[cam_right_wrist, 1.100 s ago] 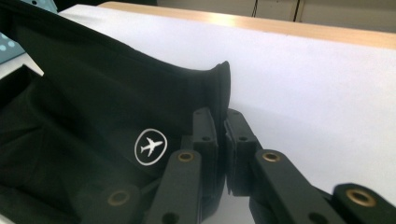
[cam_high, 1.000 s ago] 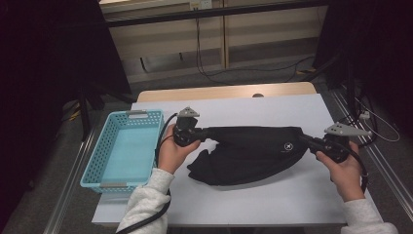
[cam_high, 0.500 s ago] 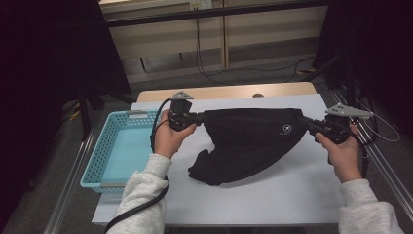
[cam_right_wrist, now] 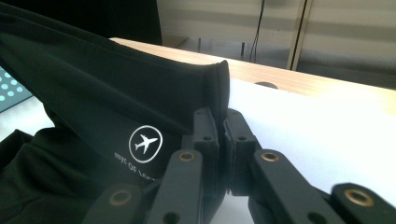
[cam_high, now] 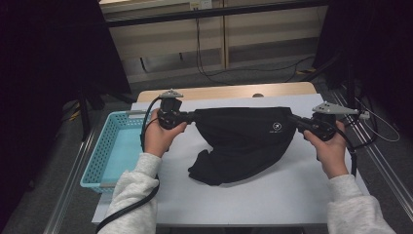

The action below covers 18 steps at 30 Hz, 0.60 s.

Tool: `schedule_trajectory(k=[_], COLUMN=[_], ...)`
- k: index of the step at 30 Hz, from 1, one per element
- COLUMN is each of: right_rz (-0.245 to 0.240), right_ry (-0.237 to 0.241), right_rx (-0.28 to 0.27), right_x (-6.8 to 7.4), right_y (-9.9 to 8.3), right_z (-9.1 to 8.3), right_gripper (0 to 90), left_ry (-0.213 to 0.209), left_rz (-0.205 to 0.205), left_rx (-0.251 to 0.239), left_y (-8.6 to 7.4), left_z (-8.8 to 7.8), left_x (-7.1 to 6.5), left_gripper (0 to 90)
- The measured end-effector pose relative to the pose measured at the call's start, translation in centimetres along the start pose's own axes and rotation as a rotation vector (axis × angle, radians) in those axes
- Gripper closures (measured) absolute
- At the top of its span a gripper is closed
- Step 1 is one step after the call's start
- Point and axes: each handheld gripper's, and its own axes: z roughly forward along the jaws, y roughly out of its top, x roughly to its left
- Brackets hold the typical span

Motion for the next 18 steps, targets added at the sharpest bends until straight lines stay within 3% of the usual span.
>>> schedule_trajectory(k=[8, 18], right_rz=[-0.014, -0.028], right_ry=[0.022, 0.041], right_rx=[-0.014, -0.011], right_x=[1.0, 1.7], right_y=[0.7, 0.7], right_z=[1.1, 1.8], right_gripper=[86.6, 86.3], left_ry=[0.023, 0.042], left_rz=[-0.028, -0.019], left_rx=[-0.005, -0.001], left_y=[-0.5, -0.6], left_z=[-0.9, -1.6], left_x=[1.0, 1.2], left_gripper=[82.5, 82.5])
